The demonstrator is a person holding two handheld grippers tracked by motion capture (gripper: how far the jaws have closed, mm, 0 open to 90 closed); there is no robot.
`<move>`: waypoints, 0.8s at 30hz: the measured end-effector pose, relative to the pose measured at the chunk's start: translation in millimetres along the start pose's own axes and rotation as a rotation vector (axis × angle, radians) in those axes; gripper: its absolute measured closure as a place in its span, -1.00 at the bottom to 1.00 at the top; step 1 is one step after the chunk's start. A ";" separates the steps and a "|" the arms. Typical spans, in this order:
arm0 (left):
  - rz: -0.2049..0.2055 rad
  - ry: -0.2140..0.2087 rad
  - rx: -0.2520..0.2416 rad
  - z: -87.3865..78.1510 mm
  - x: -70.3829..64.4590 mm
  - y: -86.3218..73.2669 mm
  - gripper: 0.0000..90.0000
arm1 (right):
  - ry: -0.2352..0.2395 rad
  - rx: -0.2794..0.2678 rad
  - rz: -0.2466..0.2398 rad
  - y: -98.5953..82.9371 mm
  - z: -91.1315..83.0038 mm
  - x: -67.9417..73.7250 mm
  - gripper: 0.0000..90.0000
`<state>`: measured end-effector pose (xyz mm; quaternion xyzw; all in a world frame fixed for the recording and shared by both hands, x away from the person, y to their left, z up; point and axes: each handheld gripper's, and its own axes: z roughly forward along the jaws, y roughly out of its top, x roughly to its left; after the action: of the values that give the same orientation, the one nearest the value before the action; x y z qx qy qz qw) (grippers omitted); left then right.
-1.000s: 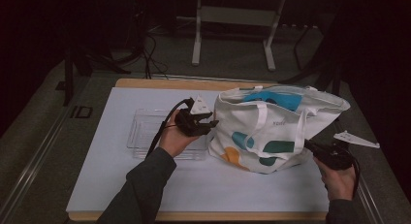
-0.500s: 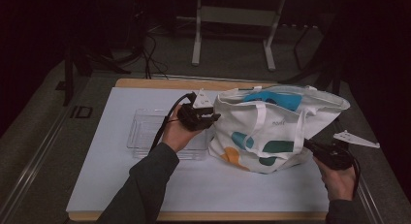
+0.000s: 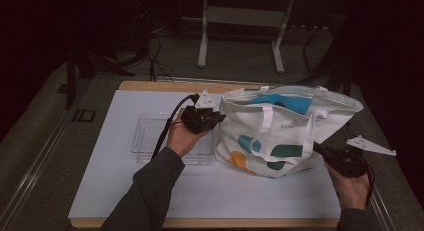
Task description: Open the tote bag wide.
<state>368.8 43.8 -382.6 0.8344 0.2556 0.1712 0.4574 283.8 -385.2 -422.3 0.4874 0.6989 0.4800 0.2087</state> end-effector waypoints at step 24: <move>-0.012 -0.022 0.012 -1.1 -8.5 -9.6 0.88 | -0.055 0.004 -0.135 -14.3 -18.1 27.4 0.97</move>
<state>358.8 44.0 -390.7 0.8373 0.2566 0.1578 0.4562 251.2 -370.4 -421.8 0.4525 0.7252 0.4498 0.2589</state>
